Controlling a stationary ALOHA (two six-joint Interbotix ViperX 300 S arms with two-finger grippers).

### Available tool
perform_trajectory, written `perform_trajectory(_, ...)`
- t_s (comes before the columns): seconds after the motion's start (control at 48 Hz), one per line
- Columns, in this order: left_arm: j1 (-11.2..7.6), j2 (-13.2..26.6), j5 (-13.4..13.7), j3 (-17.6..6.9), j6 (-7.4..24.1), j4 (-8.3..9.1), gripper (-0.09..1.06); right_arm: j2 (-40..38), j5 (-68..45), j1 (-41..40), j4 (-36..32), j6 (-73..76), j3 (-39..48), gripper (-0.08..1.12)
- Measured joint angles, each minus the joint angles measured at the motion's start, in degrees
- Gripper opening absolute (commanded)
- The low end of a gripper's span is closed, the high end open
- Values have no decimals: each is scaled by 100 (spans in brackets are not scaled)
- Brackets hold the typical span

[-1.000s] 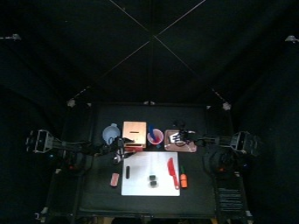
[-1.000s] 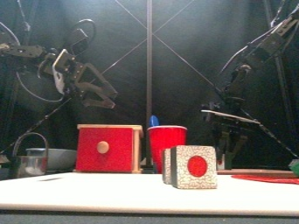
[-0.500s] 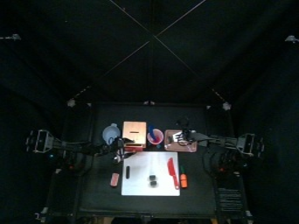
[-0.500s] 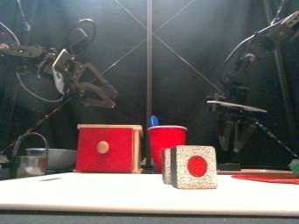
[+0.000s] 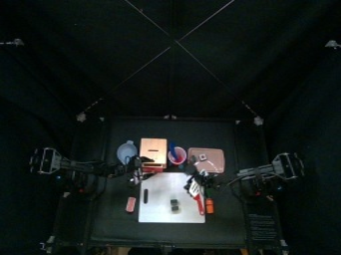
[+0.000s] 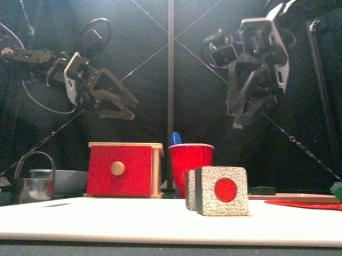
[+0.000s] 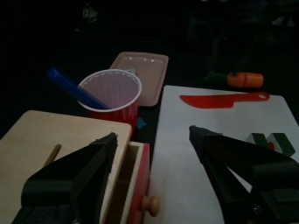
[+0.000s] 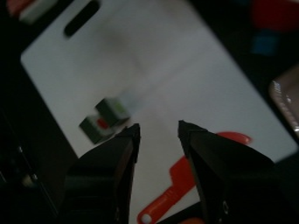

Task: Place sushi on board then cut the sushi with the knife then place the pieces on the plate
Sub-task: Place the 4 sushi pieces on the plate

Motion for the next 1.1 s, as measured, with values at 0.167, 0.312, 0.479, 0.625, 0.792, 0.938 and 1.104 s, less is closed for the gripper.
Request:
perform_trajectory(0.167, 9, 0, 0, -26, 0, 0, 98, 782, 659, 185, 457, -1521, -853, 78)
perform_trajectory(0.312, 9, 0, 0, -35, -9, -35, 98, 1345, 1099, 185, 1134, -3023, -1397, 78)
perform_trajectory(0.479, 9, 0, 0, -35, -18, -211, 98, 1828, 1169, 185, 1740, -4166, -1802, 78)
perform_trajectory(0.625, 0, 9, -9, -35, -18, -308, 98, 2083, 1204, 176, 1819, -4588, -2004, 78)
perform_trajectory(0.792, 0, 0, -9, -35, -9, -325, 98, 2320, 1204, 185, 1793, -4658, -2065, 78)
perform_trajectory(0.938, 9, 0, 0, -35, -18, -334, 98, 2426, 1134, 185, 1758, -4649, -2065, 78)
perform_trajectory(1.104, 18, 0, 0, -44, -18, -343, 98, 2566, 976, 193, 1740, -4641, -2065, 76)
